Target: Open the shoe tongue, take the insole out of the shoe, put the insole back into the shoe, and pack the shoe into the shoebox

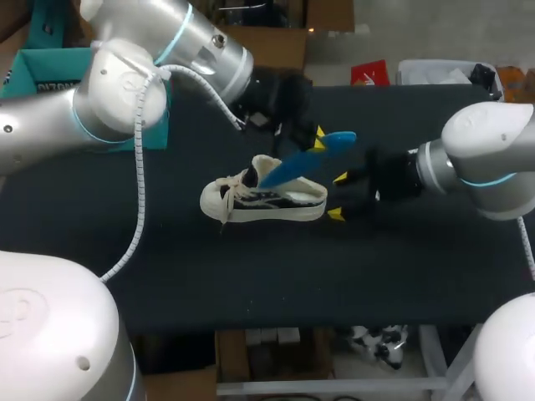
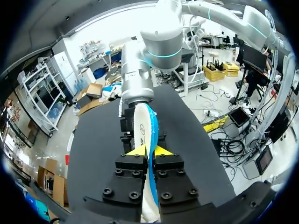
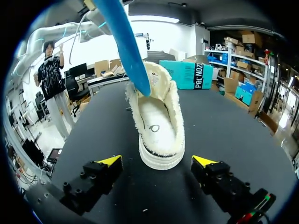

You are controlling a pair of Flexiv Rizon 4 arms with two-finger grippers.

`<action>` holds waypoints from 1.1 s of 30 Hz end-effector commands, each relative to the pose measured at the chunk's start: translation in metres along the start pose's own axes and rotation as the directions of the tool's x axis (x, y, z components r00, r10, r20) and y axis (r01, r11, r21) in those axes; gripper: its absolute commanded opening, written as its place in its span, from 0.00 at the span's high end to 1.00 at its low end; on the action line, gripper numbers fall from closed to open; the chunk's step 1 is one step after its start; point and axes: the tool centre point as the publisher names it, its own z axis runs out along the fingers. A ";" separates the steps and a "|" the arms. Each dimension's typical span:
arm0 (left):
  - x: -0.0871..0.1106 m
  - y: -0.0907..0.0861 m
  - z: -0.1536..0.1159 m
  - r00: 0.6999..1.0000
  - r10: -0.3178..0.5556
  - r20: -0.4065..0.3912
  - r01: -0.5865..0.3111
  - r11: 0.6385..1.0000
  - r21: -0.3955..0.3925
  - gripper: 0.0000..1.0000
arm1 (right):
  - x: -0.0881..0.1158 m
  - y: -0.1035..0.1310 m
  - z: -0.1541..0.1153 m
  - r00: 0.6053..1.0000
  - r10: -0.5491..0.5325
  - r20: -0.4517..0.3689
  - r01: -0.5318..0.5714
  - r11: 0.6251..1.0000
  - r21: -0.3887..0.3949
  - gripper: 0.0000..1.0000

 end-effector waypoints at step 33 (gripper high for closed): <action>0.030 0.027 -0.175 0.997 -0.010 0.079 -0.012 0.960 0.281 1.00 | -0.033 0.112 0.012 0.989 -0.059 -0.138 0.130 0.798 0.589 0.00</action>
